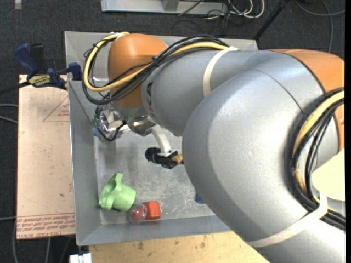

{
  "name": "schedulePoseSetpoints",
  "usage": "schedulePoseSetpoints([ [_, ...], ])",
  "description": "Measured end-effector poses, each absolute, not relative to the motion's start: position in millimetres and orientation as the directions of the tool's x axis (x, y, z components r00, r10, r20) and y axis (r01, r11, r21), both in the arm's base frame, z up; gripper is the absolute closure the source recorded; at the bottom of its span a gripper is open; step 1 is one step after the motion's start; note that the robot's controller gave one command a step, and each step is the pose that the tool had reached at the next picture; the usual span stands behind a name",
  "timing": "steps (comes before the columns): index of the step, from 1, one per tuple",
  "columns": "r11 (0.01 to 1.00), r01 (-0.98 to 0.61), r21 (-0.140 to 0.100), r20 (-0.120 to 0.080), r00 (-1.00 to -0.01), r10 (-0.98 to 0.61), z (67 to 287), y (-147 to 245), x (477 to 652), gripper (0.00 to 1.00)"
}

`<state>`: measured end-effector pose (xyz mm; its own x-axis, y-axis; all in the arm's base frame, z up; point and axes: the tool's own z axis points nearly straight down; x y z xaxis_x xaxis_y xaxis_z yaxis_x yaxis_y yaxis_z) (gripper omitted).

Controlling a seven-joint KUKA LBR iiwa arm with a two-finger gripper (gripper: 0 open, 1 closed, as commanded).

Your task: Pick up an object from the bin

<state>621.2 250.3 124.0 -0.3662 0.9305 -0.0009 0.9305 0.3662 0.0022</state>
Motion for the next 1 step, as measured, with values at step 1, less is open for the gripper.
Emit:
schedulePoseSetpoints([
  [1, 0.373, 0.928, 0.01, 0.0, -0.373, 0.928, 195.2, 250.8, 623.2, 1.0],
])
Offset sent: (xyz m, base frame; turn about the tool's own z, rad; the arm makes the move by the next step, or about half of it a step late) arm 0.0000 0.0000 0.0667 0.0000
